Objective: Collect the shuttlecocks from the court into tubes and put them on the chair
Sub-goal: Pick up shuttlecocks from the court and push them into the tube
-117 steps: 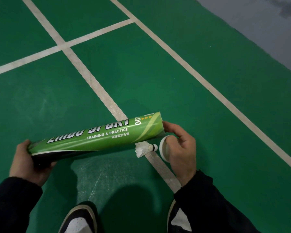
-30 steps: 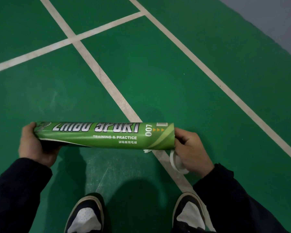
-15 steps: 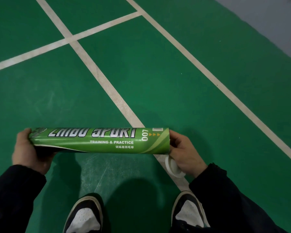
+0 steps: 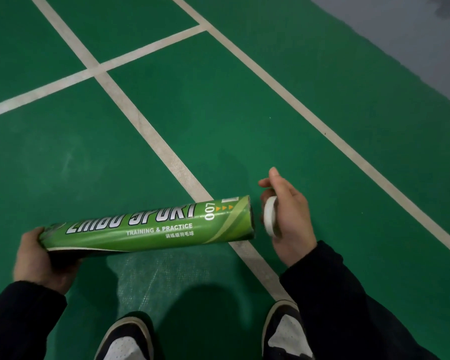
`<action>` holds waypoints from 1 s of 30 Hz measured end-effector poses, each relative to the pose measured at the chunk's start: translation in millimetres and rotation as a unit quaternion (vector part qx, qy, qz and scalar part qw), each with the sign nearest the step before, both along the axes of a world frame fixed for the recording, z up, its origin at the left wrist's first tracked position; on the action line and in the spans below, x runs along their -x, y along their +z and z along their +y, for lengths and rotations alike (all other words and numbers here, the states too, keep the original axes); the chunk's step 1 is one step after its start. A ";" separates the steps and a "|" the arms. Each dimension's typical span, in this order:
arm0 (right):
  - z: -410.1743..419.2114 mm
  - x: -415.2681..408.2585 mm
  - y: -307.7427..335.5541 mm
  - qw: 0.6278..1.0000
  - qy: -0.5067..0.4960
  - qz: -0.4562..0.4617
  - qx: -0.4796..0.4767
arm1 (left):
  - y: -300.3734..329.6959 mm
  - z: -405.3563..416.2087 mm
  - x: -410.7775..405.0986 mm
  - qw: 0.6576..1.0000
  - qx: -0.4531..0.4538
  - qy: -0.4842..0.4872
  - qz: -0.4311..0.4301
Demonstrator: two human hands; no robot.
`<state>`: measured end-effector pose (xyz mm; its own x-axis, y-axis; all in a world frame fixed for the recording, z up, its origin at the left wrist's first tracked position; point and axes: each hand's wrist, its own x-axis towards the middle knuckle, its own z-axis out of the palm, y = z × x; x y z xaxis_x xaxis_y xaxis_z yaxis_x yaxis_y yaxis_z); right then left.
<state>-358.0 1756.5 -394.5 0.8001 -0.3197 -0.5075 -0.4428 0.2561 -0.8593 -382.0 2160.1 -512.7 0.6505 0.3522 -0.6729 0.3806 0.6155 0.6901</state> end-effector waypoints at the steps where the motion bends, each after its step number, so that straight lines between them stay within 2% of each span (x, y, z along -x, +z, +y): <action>1: 5.5 -0.9 0.5 1.000 0.007 -0.007 0.000 | -0.8 -4.0 0.9 1.000 0.002 -0.003 -0.005; 5: 16.6 -0.9 0.3 0.999 0.030 -0.025 -0.025 | -7.7 -10.0 3.6 1.000 -0.022 0.016 -0.003; 9: 18.2 6.0 1.3 0.990 0.087 -0.030 -0.102 | -11.6 -14.8 3.0 0.999 -0.031 0.016 0.000; 14: 23.8 9.9 1.3 0.993 0.079 -0.050 -0.074 | -15.4 -4.5 5.6 0.997 -0.062 0.037 -0.015; 17: 25.7 10.0 -2.5 0.994 0.072 -0.049 -0.068 | -9.4 -7.4 3.0 0.998 -0.042 0.030 -0.033; 22: 22.3 8.0 -10.7 0.992 0.090 -0.059 -0.064 | -3.4 -19.8 -1.4 0.999 -0.023 0.027 -0.014; 25: 12.1 8.0 -26.3 0.993 0.101 -0.007 -0.055 | 9.6 -31.0 -6.2 1.000 -0.018 0.022 -0.003; 28: 0.9 8.7 -43.2 0.987 0.081 0.067 -0.118 | 16.4 -33.3 -13.5 0.999 -0.035 -0.004 -0.006; 30: -4.6 10.3 -53.0 0.989 0.039 0.062 -0.131 | 19.1 -33.3 -21.1 0.999 -0.042 0.014 0.006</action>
